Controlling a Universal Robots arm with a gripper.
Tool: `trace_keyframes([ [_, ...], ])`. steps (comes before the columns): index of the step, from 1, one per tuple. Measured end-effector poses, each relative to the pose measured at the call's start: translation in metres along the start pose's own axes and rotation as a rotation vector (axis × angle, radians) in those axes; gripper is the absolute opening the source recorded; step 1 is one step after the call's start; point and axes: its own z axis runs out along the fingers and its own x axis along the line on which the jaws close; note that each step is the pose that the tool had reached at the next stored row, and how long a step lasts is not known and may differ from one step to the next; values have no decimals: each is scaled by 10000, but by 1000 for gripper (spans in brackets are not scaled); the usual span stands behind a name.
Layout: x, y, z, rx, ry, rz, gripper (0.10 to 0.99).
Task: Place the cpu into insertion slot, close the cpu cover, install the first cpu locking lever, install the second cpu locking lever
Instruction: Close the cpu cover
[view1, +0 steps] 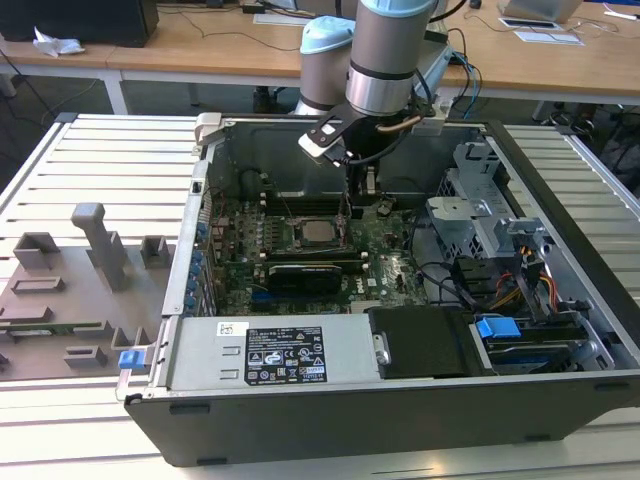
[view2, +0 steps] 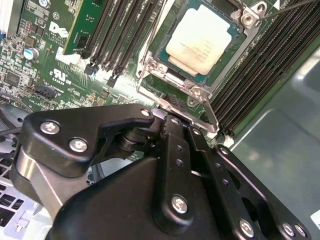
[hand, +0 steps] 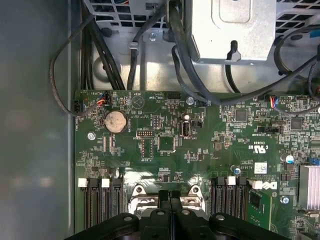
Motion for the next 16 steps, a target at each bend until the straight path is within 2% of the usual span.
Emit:
trace_keyframes([
  [16, 2, -122, 12, 0, 0, 0, 106],
])
